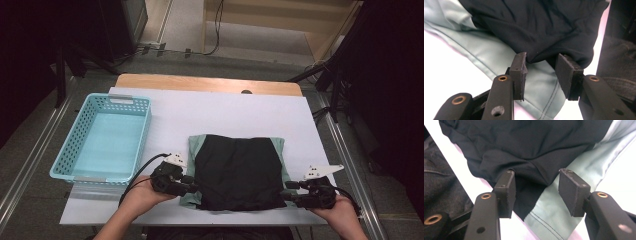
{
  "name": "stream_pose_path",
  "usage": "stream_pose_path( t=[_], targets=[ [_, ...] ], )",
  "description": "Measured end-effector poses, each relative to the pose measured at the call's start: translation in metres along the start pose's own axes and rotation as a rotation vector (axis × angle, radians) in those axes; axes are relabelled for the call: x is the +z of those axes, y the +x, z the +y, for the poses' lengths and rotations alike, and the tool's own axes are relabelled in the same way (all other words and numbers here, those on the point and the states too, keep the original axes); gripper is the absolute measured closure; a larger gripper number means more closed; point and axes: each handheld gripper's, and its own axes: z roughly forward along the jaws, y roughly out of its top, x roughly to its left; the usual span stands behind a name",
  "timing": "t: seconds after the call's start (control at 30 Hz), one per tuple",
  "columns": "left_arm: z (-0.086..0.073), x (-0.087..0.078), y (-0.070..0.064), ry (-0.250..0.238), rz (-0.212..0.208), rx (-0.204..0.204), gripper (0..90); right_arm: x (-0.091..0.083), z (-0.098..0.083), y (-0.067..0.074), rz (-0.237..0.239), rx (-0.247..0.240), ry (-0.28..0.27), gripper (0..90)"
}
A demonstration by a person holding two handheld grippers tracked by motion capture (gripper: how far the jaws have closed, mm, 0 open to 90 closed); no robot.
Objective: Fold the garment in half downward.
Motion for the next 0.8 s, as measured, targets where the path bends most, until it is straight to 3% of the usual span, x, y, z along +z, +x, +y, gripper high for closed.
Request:
stream_pose_path(
  t=[0.33, 0.8],
  targets=[
    [0.012, -0.009, -0.013, -0.058, 0.016, -0.006, 51.5, -0.01, 0.008, 0.009, -0.01, 0.019, -0.107, 46.8],
    [0.007, 0.026, -0.014, 0.037, -0.003, 0.003, 50.3, 0.025, 0.009, 0.018, 0.017, -0.038, 0.015, 49.0]
  ],
)
